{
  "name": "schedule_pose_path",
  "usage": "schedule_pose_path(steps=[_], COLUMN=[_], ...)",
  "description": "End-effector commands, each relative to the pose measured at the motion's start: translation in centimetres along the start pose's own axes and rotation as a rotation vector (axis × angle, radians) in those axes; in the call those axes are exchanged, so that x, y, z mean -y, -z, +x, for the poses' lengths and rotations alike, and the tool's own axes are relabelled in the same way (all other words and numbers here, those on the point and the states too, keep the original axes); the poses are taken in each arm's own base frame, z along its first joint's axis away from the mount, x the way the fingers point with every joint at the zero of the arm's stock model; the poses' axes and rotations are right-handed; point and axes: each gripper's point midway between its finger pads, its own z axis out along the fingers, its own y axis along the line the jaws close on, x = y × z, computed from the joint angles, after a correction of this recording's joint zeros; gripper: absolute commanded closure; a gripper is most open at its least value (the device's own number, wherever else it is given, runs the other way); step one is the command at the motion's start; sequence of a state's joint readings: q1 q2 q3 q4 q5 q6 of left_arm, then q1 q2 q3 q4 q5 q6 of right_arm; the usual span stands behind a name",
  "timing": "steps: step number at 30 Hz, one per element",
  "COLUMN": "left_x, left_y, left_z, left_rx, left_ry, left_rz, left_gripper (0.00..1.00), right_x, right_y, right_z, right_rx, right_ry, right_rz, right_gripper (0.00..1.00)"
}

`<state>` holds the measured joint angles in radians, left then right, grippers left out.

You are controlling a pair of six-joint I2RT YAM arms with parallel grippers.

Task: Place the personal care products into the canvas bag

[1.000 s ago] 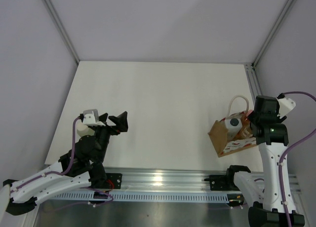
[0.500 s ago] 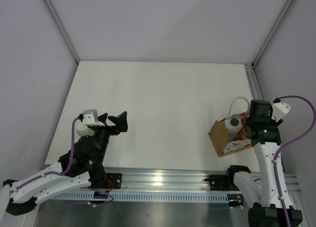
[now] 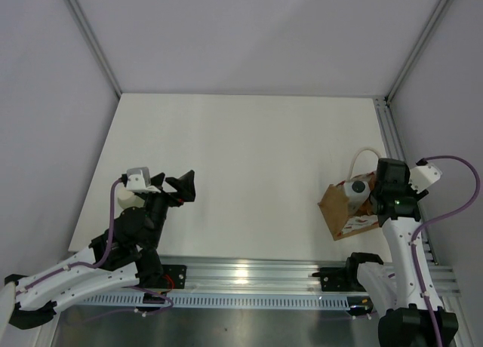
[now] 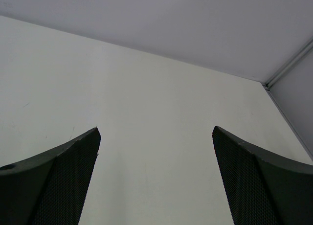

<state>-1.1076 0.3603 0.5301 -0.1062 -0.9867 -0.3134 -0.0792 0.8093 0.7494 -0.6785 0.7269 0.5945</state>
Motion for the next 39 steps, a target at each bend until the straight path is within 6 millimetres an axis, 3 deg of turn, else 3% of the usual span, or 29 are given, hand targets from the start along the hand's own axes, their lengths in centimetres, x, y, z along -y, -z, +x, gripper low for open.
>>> schedule_pose_path(steps=[1,9,16,19,22,26,27,31,32,35,38,39], left_x=[0.7,0.5,0.5,0.6,0.9,1.1,1.1,1.2,1.2,1.3,1.5,1.4], left_y=[-0.1,-0.2,-0.2,-0.3,-0.3,-0.4,-0.4,-0.4,-0.5,-0.6,-0.8,-0.9], left_z=[-0.2,-0.1,0.1,0.1,0.3,0.3,0.4,0.6,0.6,0.8,1.0,1.1], left_rx=[0.005,0.003,0.002,0.0,-0.005,-0.009,-0.011,-0.013,-0.012,-0.014,-0.021,-0.022], left_ry=[0.022,0.009,0.005,0.003,-0.004,-0.015,-0.018,-0.027,-0.029,-0.04,-0.072,-0.081], left_rz=[0.021,0.003,0.001,0.007,0.019,0.02,0.021,0.028,0.029,0.026,0.028,0.02], left_gripper=[0.01,0.01,0.01,0.01,0.01,0.01,0.01,0.01,0.01,0.01,0.01,0.01], right_x=[-1.2,-0.8,-0.9,-1.4,-2.8,-7.5,-9.4,-13.1,-14.0,-15.3,-15.9,-16.1], right_y=[-0.3,-0.7,-0.1,1.2,3.8,8.8,10.6,16.3,17.7,21.2,22.3,24.0], right_z=[-3.3,-3.2,-3.6,-5.2,-7.9,-9.5,-8.8,-7.9,-6.8,-4.5,-3.0,-1.2], right_rx=[0.127,0.125,0.122,0.13,0.145,0.095,0.037,-0.037,-0.071,-0.114,-0.102,-0.135], right_ry=[-0.159,-0.147,-0.157,-0.157,-0.15,-0.014,0.022,0.062,0.086,0.157,0.21,0.26], right_rz=[-0.014,0.012,-0.016,-0.072,-0.192,-0.552,-0.694,-1.045,-1.125,-1.266,-1.275,-1.33], right_gripper=[0.53,0.28,0.24,0.24,0.24,0.24,0.24,0.26,0.26,0.26,0.26,0.26])
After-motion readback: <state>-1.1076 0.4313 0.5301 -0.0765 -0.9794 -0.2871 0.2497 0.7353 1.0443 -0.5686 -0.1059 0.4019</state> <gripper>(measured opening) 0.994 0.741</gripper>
